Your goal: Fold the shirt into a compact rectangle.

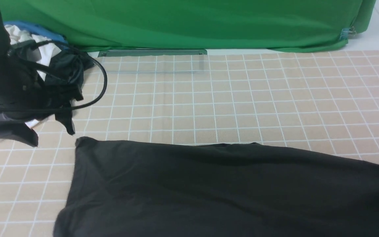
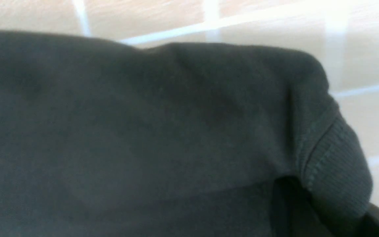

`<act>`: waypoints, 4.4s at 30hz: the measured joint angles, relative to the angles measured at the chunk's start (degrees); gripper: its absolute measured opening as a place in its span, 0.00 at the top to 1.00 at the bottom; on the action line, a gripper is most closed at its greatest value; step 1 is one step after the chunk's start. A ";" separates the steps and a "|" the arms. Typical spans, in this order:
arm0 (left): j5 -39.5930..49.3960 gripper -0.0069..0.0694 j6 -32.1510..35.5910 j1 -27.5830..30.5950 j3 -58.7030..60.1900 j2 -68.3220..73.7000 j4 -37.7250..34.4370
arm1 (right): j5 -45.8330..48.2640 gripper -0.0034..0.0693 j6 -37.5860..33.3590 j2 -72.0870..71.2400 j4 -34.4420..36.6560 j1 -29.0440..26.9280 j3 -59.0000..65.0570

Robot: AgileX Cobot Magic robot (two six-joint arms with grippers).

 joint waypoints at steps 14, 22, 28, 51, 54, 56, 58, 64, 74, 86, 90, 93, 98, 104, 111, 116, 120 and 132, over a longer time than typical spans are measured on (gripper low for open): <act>-2.30 0.66 12.66 0.10 -3.52 0.00 -6.38 | 7.98 0.81 10.44 -9.73 14.53 21.69 -14.17; -1.76 0.89 15.15 0.17 -9.81 0.13 -4.71 | -2.44 0.81 20.84 -1.86 16.78 48.80 -24.46; 2.08 0.89 14.26 0.17 -15.52 0.13 -4.55 | -16.42 0.81 26.08 10.23 16.97 61.31 -29.31; -2.24 0.88 12.23 0.17 -16.29 0.13 -4.34 | -32.61 0.13 27.77 24.09 18.70 71.31 -33.40; -1.05 0.87 12.23 0.17 -16.33 0.13 -4.09 | -20.48 0.18 21.97 20.84 18.49 69.62 -34.93; -0.24 0.86 12.18 0.17 -16.33 0.13 -3.97 | -12.66 0.36 17.19 17.94 18.43 68.19 -35.73; 0.17 0.84 12.18 0.17 -16.33 0.13 -3.97 | -5.62 0.62 13.17 14.49 17.74 66.33 -36.46; 0.36 0.81 12.13 0.17 -16.33 0.13 -4.03 | 12.86 0.91 6.95 -0.49 7.00 60.50 -36.43; 0.28 0.81 12.13 0.17 -16.33 0.13 -5.71 | 13.94 0.92 4.74 -33.06 -1.99 59.78 -24.89; 0.28 0.79 12.13 0.17 -16.33 0.13 -9.77 | -29.41 0.92 3.53 -65.33 -2.00 59.78 16.65; 0.33 0.78 12.13 0.17 -16.33 0.13 -9.77 | -35.28 0.92 3.68 -65.65 -1.93 59.78 20.40; 0.33 0.78 12.13 0.17 -16.33 0.13 -9.77 | -37.55 0.92 3.95 -65.68 -1.93 59.78 20.40; 0.33 0.77 12.13 0.17 -16.33 0.13 -9.79 | -38.34 0.91 3.95 -65.68 -1.93 59.78 20.56; 0.26 0.77 12.13 0.17 -16.33 0.13 -9.79 | -38.39 0.90 3.95 -65.68 -1.93 59.78 20.71; -4.82 0.77 12.51 0.17 -16.33 0.13 -10.51 | -38.51 0.87 4.00 -65.68 -1.93 59.78 20.71; -5.30 0.77 12.51 0.17 -16.33 0.13 -11.55 | -38.51 0.85 4.00 -66.86 -1.93 59.60 20.77; -5.13 0.77 12.51 0.17 -16.33 0.13 -11.68 | -41.65 0.84 4.00 -70.37 -1.93 53.67 23.08; -4.57 0.77 12.51 0.17 -16.33 0.13 -12.88 | -47.29 0.81 4.05 -83.68 -1.93 23.14 44.59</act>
